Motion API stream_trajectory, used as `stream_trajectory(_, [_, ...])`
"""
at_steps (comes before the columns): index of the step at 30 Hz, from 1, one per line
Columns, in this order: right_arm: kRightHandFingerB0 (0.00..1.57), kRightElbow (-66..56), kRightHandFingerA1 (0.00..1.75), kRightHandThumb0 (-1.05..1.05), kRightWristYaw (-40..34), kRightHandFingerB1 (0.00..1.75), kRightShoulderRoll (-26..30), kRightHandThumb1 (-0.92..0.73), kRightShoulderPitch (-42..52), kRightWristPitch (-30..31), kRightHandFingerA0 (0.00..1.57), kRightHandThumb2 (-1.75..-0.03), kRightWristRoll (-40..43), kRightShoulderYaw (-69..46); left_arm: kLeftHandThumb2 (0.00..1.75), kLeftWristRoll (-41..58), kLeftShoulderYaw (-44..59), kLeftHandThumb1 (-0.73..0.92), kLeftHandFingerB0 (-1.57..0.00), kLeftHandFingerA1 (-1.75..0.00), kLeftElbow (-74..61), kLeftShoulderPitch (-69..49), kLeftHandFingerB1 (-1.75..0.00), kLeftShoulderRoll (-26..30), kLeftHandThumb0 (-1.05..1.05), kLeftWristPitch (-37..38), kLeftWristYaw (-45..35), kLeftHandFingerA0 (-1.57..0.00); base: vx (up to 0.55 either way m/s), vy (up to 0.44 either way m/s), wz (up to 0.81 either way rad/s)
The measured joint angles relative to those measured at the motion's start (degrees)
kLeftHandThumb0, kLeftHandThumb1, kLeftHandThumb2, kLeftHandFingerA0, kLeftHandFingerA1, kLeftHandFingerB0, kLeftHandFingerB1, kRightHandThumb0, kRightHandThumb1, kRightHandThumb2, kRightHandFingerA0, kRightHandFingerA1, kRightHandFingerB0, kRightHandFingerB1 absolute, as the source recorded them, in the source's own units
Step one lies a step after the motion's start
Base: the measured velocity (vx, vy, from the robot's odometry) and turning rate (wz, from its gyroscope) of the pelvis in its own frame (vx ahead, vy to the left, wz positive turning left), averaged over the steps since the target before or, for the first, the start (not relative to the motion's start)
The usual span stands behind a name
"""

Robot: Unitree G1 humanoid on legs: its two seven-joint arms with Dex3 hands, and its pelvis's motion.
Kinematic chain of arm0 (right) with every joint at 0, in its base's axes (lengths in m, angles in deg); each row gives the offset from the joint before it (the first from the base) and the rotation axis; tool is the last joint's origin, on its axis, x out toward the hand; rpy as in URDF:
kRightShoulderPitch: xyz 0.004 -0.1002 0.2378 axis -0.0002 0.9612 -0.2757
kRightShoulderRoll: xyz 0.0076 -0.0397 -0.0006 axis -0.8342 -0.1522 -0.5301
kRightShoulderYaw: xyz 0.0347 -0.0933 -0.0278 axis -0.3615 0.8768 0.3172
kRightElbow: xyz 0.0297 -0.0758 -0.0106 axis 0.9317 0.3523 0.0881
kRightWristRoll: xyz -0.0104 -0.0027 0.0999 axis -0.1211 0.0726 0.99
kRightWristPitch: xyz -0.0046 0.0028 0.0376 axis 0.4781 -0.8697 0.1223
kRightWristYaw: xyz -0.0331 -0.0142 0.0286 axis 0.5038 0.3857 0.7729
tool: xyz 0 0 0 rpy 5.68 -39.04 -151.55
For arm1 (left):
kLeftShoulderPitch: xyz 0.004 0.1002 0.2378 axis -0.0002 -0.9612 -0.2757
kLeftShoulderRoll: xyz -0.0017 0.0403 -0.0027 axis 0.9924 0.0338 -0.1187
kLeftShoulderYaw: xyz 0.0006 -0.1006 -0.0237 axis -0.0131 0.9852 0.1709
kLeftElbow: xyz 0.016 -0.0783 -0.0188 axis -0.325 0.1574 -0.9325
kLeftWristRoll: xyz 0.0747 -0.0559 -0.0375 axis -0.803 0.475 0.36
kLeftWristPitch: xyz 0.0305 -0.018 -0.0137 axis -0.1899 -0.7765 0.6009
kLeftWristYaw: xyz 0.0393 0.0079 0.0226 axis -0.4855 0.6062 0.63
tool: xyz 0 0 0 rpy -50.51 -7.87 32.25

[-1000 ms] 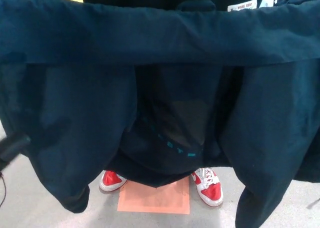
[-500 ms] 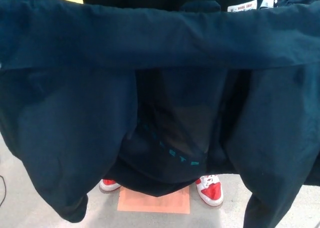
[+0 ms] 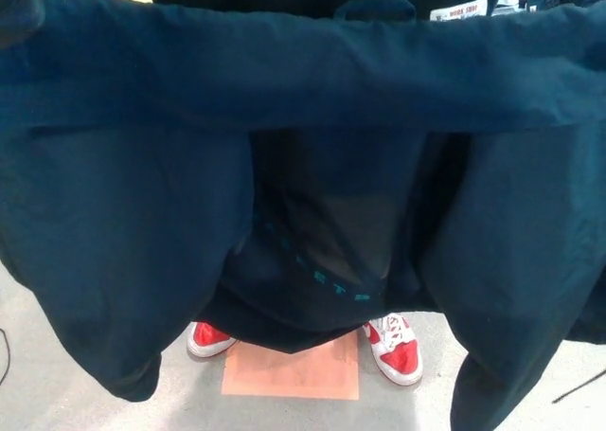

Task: A person hands a coat to the robot and the robot grabs it with both hands and holds it while the person wears the coat.

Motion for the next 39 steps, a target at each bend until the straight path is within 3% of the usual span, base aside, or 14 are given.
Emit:
stream_trajectory(10, [0.0, 5.29, 0.18, -0.84, 9.48, 0.12, 1.16, -0.54, -12.28, 4.08, 0.0, -0.97, 0.32, 10.04, 1.02, -0.04, -7.32, 0.59, -0.06, -0.18, 3.75, 7.69, -0.22, 3.51, -0.92, -2.93, -9.39, 0.0, 0.0, 0.0, 0.0])
stream_trajectory(15, [0.08, 8.2, 0.25, -0.87, 14.64, 0.13, 1.15, -0.57, -18.77, 6.2, 0.08, -0.95, 0.24, 15.58, 1.04, -0.25, -10.93, 0.62, -0.1, -0.16, 5.38, 11.88, -0.21, 4.73, -0.93, -4.67, -14.46, -0.02, 0.0, 0.0, 0.0])
stream_trajectory(23, [0.02, 11.66, 0.36, -0.8, 21.6, 0.18, 1.12, -0.52, -25.65, 9.32, 0.03, -0.92, -0.22, 22.69, 1.04, -1.38, -15.89, 0.64, -0.09, -0.13, 7.17, 17.58, -0.19, 5.7, -0.96, -7.06, -21.84, -0.04, 0.0, 0.0, 0.0])
stream_trajectory(24, [0.02, 12.12, 0.35, -0.79, 22.77, 0.18, 1.12, -0.5, -26.63, 9.89, 0.03, -0.91, -0.34, 23.83, 0.8, -1.58, -16.69, 0.7, -0.07, -0.17, 7.32, 18.39, -0.21, 5.96, -1.05, -7.49, -23.14, -0.02, 0.0, 0.0, 0.0])
stream_trajectory(25, [0.02, 12.45, 0.35, -0.79, 23.62, 0.18, 1.11, -0.5, -27.29, 10.3, 0.03, -0.91, -0.41, 24.64, 0.8, -1.72, -17.34, 0.7, -0.07, -0.17, 7.49, 19.03, -0.21, 6.15, -1.05, -7.74, -24.09, -0.02, 0.0, 0.0, 0.0])
stream_trajectory(26, [0.06, 12.77, 0.32, -0.81, 24.45, 0.17, 1.1, -0.52, -27.9, 10.72, 0.07, -0.91, -0.49, 25.37, 0.83, -1.83, -17.92, 0.69, -0.06, -0.16, 7.69, 19.6, -0.2, 6.28, -1.05, -8.01, -24.98, -0.03, 0.0, 0.0, 0.0])
stream_trajectory(27, [0.03, 13.23, 0.35, -0.78, 25.49, 0.2, 1.09, -0.5, -28.69, 11.26, 0.04, -0.91, -0.61, 26.42, 1.04, -1.96, -18.64, 0.63, -0.1, -0.14, 8.01, 20.33, -0.2, 6.45, -0.95, -8.34, -26.14, -0.04, 0.0, 0.0, 0.0])
stream_trajectory(31, [0.03, 14.49, 0.38, -0.8, 28.79, 0.19, 0.97, -0.52, -30.75, 12.95, 0.04, -0.92, -1.03, 29.58, 1.04, -2.48, -20.88, 0.63, -0.1, -0.14, 9.09, 22.61, -0.2, 6.79, -0.95, -9.39, -29.76, -0.04, 0.0, 0.0, 0.0])
stream_trajectory(32, [0.01, 14.8, 0.31, -0.85, 29.57, 0.22, 0.92, -0.67, -31.24, 13.31, 0.16, -0.61, -1.17, 30.35, 1.03, -2.67, -21.43, 0.61, -0.06, -0.16, 9.38, 23.17, -0.22, 6.83, -0.91, -9.58, -30.63, -0.01, 0.0, 0.0, 0.0])
stream_trajectory(34, [0.0, 15.63, 0.3, -0.84, 31.35, 0.22, 0.73, -0.67, -32.32, 14.21, 0.12, -0.61, -1.52, 31.98, 1.03, -3.12, -22.57, 0.61, -0.07, -0.15, 9.98, 24.37, -0.21, 6.84, -0.92, -10.12, -32.59, -0.04, 0.0, 0.0, 0.0])
stream_trajectory(35, [0.05, 16.18, 0.42, -0.89, 32.64, 0.16, 0.54, -0.55, -33.17, 14.94, 0.12, -0.9, -1.68, 33.2, 1.01, -3.37, -23.38, 0.62, -0.09, -0.16, 10.5, 25.27, -0.21, 6.84, -0.95, -10.5, -33.97, -0.06, 0.0, 0.0, 0.0])
stream_trajectory(36, [0.03, 16.53, 0.44, -0.87, 33.51, 0.16, 0.37, -0.54, -33.68, 15.41, 0.15, -0.92, -1.75, 33.88, 0.79, -3.52, -23.94, 0.68, -0.11, -0.19, 10.82, 25.87, -0.22, 6.84, -1.03, -10.74, -34.89, -0.05, 0.0, 0.0, 0.0])
stream_trajectory(38, [0.03, 17.49, 0.45, -0.87, 35.55, 0.16, -0.05, -0.55, -34.88, 16.45, 0.17, -0.92, -1.93, 35.66, 0.78, -3.82, -25.16, 0.69, -0.12, -0.19, 11.44, 27.15, -0.22, 6.84, -1.03, -11.38, -37.04, -0.05, 0.0, 0.0, 0.0])
stream_trajectory(39, [0.02, 17.68, 0.35, -0.87, 35.93, 0.22, -0.12, -0.68, -35.07, 16.65, 0.27, -0.61, -1.96, 35.95, 1.01, -3.85, -25.35, 0.59, -0.06, -0.17, 11.53, 27.35, -0.22, 6.84, -0.91, -11.51, -37.42, -0.02, 0.0, 0.0, 0.0])
